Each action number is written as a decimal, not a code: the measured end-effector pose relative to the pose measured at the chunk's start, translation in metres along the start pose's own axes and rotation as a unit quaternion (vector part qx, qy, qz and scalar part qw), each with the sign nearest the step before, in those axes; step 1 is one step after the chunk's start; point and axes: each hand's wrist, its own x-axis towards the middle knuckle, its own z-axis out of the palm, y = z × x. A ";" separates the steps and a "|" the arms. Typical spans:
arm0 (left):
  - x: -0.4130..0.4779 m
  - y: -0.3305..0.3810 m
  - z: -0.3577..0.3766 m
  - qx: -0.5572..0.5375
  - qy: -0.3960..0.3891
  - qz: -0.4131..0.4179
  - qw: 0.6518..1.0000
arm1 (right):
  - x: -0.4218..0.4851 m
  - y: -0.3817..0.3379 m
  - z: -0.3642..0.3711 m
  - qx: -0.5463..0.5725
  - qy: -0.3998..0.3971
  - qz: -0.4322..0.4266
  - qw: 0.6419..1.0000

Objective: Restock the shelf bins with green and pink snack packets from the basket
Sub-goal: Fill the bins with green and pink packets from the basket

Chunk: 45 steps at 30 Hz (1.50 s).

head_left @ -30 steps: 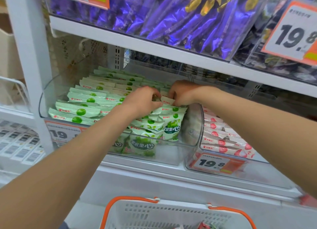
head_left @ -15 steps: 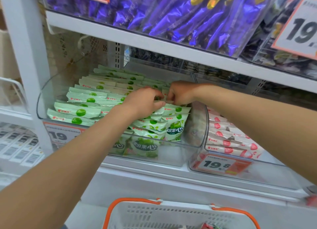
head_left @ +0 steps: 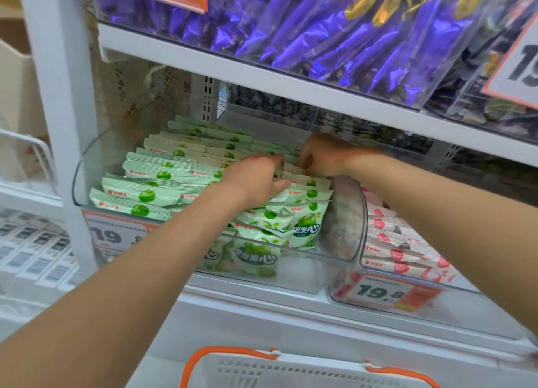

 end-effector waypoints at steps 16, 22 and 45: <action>0.001 0.003 -0.009 0.022 -0.042 0.000 0.999 | 0.017 0.008 -0.004 0.015 0.038 -0.016 0.999; 0.002 0.003 -0.009 0.016 -0.043 -0.002 0.999 | 0.024 0.009 0.001 -0.002 0.035 -0.001 0.999; -0.053 0.028 -0.018 -0.012 -0.036 -0.035 0.999 | -0.093 -0.043 0.004 -0.103 0.030 0.006 0.994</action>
